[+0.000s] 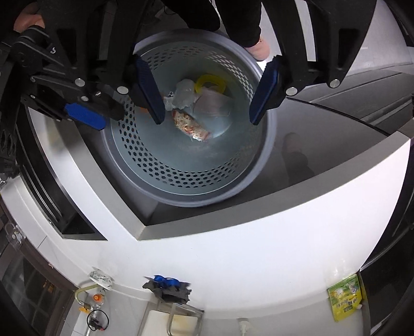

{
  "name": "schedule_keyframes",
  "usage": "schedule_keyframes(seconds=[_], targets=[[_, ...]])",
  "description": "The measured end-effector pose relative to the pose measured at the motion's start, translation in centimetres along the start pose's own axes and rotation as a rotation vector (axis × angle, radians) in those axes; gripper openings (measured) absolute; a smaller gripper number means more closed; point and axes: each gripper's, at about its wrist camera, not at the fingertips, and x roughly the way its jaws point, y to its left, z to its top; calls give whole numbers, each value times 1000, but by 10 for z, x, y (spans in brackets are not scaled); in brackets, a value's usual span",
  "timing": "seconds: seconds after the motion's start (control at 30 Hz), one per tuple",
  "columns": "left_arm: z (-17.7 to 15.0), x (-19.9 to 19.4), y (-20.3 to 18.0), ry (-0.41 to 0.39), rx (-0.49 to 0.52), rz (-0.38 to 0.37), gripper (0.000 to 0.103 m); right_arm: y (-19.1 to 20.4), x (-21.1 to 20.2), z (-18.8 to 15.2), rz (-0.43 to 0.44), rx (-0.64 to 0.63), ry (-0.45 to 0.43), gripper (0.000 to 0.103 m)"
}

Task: Collect trash
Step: 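Carry the peel and box over the grey bin and open both tools, then move both tools toward the grey cloth with the blue strap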

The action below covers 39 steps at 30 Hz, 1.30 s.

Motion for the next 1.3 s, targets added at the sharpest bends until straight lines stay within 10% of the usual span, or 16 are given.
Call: schedule_keyframes(seconds=[0.7,1.3], targets=[[-3,-30,14,10,-56,36,67,10,-26,1,13,-12,12,45],[59,-114,11,-198,-51,106,82,15,-83,62,27,-79,-146,46]])
